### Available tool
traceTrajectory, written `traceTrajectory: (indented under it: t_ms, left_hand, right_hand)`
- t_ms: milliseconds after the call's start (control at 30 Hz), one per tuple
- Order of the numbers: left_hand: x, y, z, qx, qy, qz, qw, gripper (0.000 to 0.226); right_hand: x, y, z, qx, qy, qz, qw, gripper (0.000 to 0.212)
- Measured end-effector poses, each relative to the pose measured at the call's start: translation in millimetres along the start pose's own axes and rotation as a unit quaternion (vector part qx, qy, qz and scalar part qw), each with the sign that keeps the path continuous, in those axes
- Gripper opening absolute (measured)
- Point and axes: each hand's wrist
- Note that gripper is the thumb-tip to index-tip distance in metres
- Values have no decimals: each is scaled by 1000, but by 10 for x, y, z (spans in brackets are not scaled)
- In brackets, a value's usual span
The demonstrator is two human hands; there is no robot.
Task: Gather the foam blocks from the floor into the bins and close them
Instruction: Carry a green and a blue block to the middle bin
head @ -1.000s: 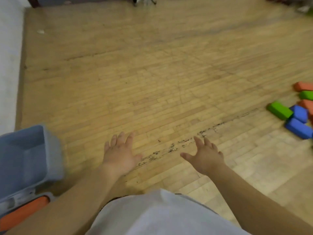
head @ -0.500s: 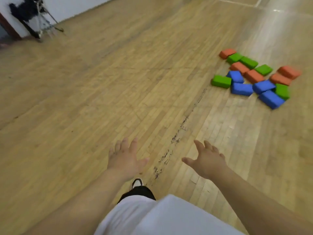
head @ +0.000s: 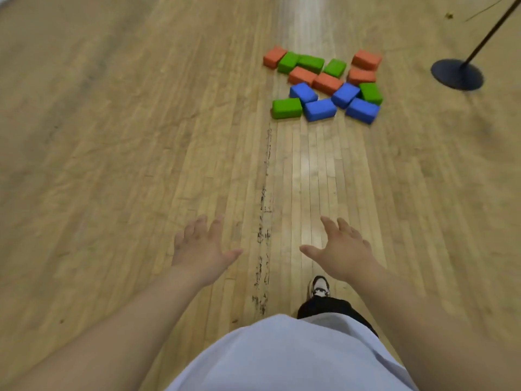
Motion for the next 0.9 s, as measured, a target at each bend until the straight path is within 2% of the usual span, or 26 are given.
traceTrajectory:
  t_ms: [267, 600, 900]
  left_hand:
    - [156, 533, 1023, 11, -11, 4, 1000, 93]
    - [607, 1708, 2265, 39, -3, -40, 998, 92]
    - [1168, 1894, 3705, 37, 0, -48, 998, 90]
  right_hand:
    - [419, 249, 1161, 4, -1, 0, 1000, 101]
    - [1652, 861, 2748, 45, -4, -44, 998, 101]
    - [2269, 756, 4119, 26, -11, -34, 999, 101]
Point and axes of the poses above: each hand's wrist, its own z-axis towards the middle knuckle, its own x-axis out of the back of the hand, y = z × x, and after that the axes turned 10 degrees about -z, right-handed
